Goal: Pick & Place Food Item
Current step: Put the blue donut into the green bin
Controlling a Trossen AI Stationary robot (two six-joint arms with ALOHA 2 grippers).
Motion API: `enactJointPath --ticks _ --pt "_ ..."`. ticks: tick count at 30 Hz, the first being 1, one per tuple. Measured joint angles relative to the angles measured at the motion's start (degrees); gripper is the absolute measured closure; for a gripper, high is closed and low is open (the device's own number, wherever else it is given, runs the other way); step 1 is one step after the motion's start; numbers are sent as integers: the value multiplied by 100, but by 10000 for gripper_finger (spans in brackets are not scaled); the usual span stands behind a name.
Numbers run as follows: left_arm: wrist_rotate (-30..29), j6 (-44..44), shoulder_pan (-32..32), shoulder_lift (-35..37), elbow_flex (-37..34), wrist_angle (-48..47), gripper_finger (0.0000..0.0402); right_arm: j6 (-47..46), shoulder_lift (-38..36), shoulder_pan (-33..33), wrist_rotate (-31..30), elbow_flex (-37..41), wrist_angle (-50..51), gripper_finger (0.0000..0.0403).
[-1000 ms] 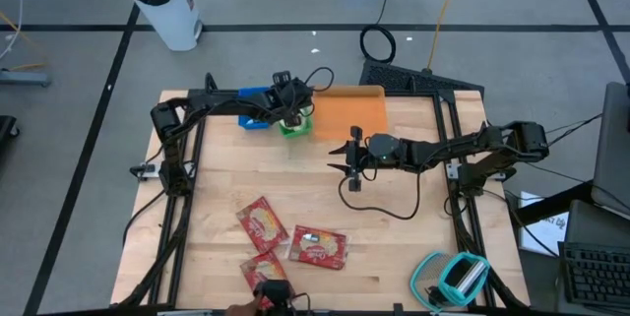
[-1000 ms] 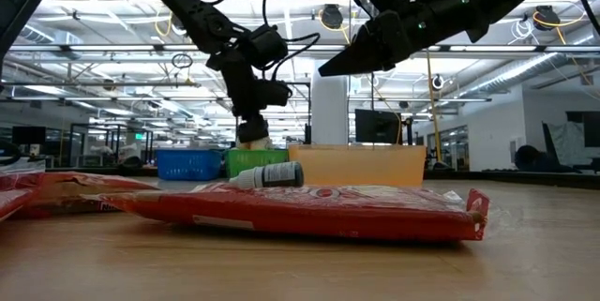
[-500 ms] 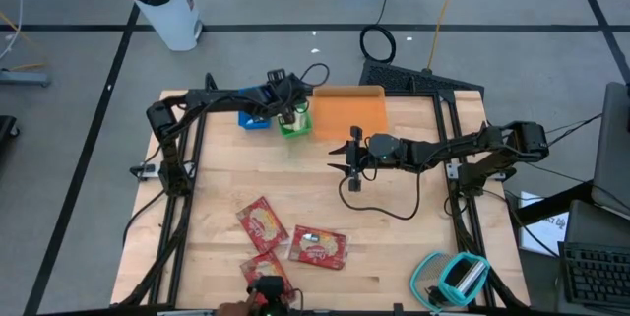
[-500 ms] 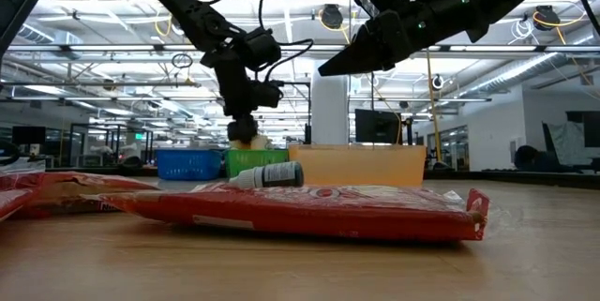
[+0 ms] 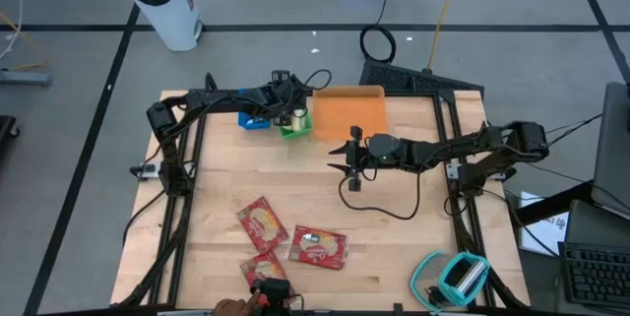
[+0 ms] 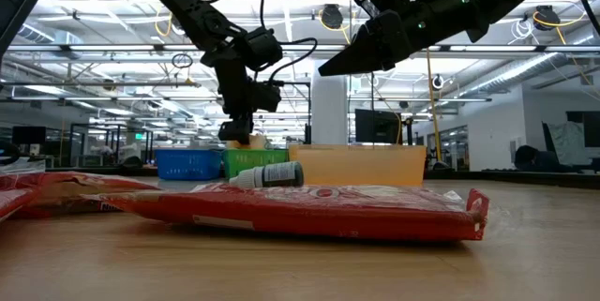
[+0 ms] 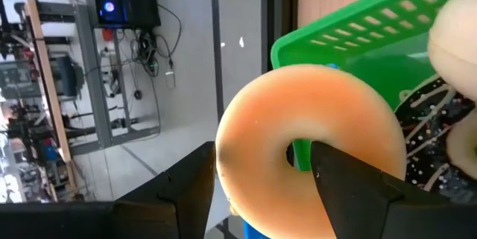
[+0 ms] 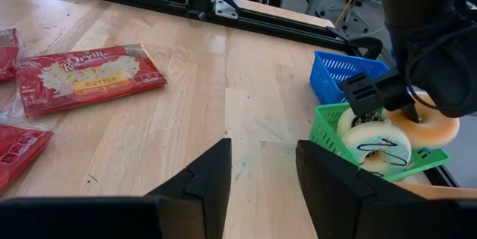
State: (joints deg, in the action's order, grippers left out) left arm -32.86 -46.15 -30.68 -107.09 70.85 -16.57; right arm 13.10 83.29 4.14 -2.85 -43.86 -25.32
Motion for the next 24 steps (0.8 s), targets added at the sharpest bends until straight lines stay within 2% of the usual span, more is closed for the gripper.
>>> enactJointPath --ticks 17,24 --pt "-21 101 415 0 0 8 183 105 0 0 0 -1 -11 264" --pt "-232 101 568 0 0 6 183 107 0 0 0 -2 -11 264"
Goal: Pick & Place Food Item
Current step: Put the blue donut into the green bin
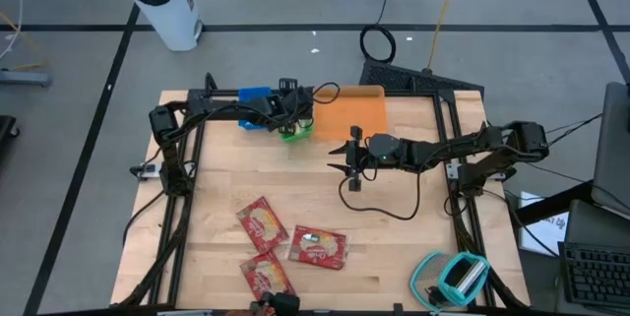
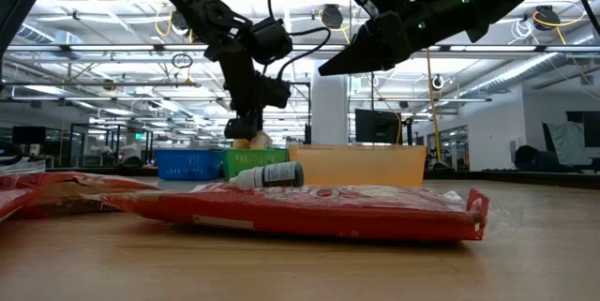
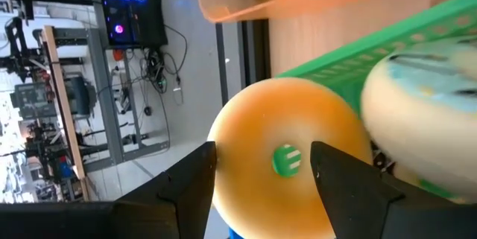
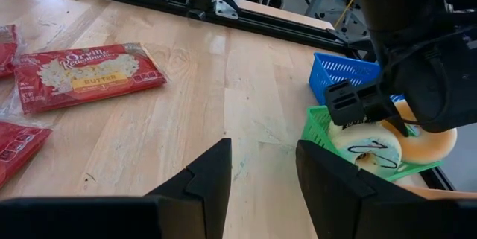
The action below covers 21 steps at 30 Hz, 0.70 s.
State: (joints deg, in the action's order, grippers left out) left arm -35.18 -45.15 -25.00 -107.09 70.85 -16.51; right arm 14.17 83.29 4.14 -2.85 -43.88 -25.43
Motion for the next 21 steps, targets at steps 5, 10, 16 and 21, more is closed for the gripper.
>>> enactJointPath --ticks 5,10,16,21 --pt "4 -2 178 0 2 1 183 0 0 0 0 0 0 264" --pt "238 80 336 0 9 -49 183 2 0 0 0 0 0 264" --pt "968 719 374 0 15 -222 183 0 0 0 0 0 -1 264" --pt "1824 1183 254 0 15 -398 183 0 0 0 0 0 -2 264"
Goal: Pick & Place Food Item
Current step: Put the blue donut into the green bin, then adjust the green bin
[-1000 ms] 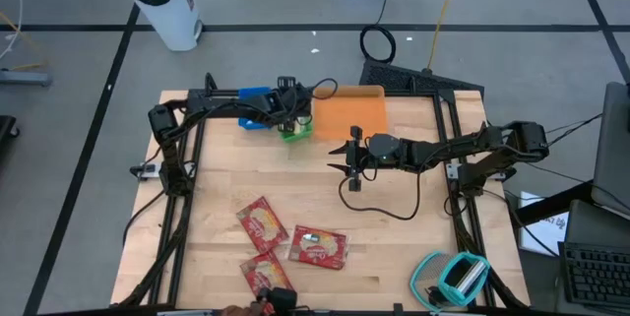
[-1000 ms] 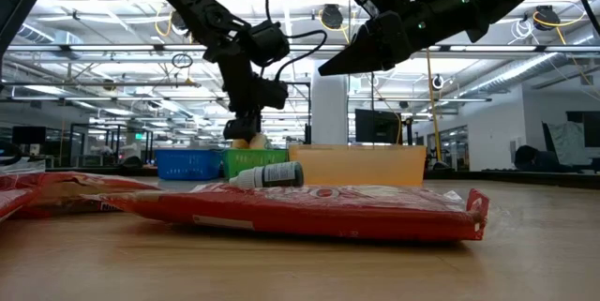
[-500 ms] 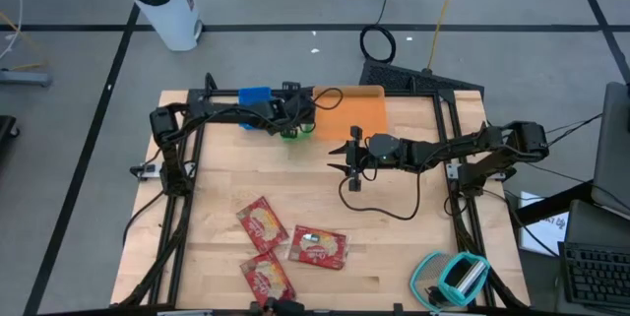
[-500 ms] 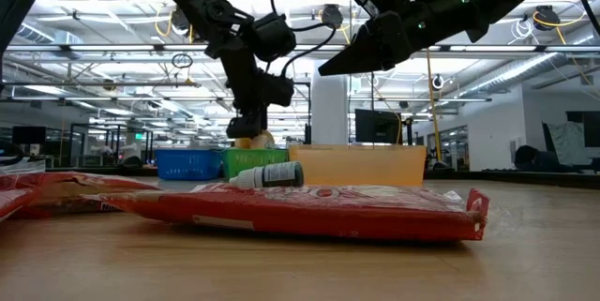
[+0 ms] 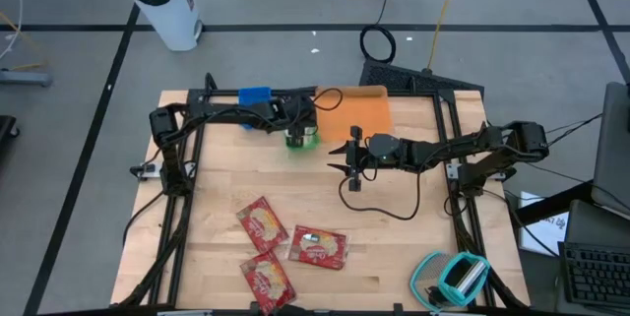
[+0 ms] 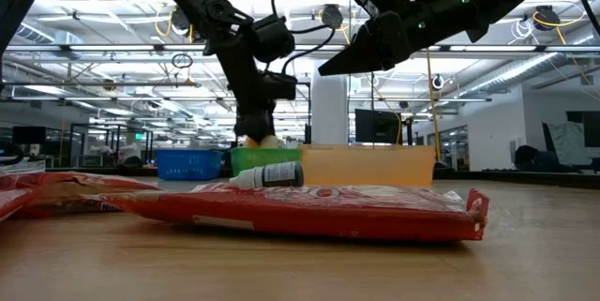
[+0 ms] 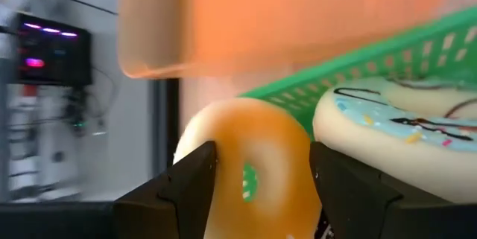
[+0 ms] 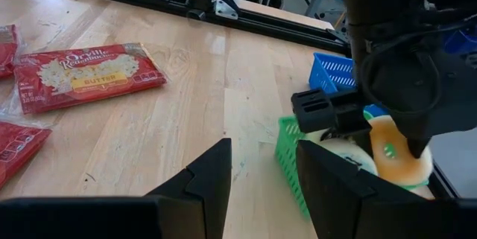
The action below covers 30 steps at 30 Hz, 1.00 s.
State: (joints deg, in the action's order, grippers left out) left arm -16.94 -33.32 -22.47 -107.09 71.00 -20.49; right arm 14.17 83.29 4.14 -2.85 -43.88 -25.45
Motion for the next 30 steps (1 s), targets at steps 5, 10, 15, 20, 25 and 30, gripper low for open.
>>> enactJointPath --ticks 5,10,15,20,25,30 --pt "303 170 -144 0 0 -85 183 1 0 0 0 0 0 264" --pt "-120 52 -158 0 -1 -87 183 2 0 0 0 0 0 264" --pt "-483 -229 -48 0 -7 -85 183 20 0 0 -1 0 0 264" --pt "-585 -362 72 157 -17 -131 183 22 0 2 -2 0 -2 264" --pt "-301 -282 115 544 -17 -145 183 24 0 24 -3 -2 -37 264" --pt "51 14 23 966 -17 -346 183 24 0 31 -2 -7 -92 264"
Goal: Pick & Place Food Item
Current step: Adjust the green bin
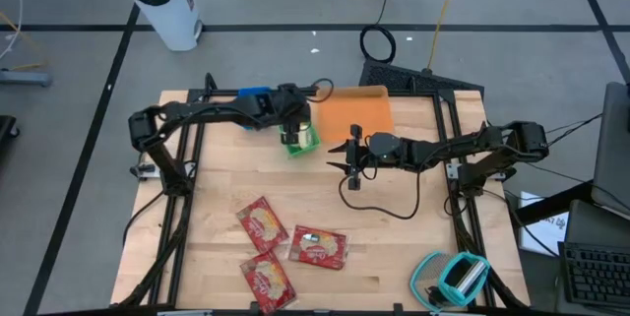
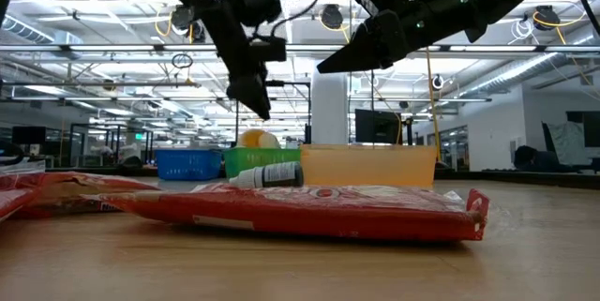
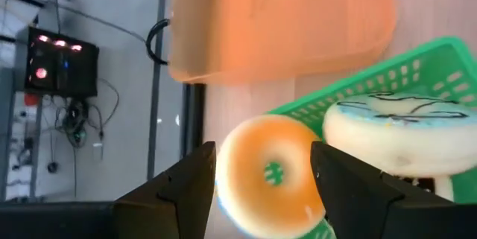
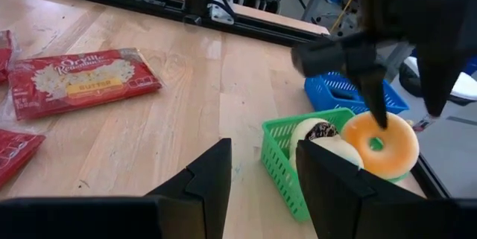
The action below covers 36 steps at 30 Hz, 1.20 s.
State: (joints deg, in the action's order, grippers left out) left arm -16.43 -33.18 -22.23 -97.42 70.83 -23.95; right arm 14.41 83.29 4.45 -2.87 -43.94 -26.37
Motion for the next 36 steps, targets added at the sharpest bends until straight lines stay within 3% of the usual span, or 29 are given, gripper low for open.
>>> enactJointPath --ticks 3,5,11,16,18,23,28,33,36 --pt "84 389 -38 279 0 -121 183 -2 0 0 0 0 -13 264" --pt "454 707 -102 517 0 -75 183 -2 0 -2 0 0 -12 264" --pt "2881 1631 -714 1289 0 -39 183 -145 0 -2 50 0 57 264" --pt "4573 2086 -1140 1637 -52 145 183 -657 222 57 1283 -3 48 264" --pt "4964 2089 -1125 1724 -212 464 183 -752 481 16 1398 0 0 264" --pt "5040 2370 -965 1835 -691 1502 183 -635 1287 -83 1357 -152 -686 264" --pt "4870 2833 -925 2279 -1048 2527 183 -636 2104 51 1344 -700 -721 264" --pt "4359 2890 -808 2765 -1275 2708 183 -568 2759 219 1159 -1289 -661 264" --pt "4339 2915 -772 2940 -1334 2532 183 -466 3051 342 1019 -1624 -672 264"
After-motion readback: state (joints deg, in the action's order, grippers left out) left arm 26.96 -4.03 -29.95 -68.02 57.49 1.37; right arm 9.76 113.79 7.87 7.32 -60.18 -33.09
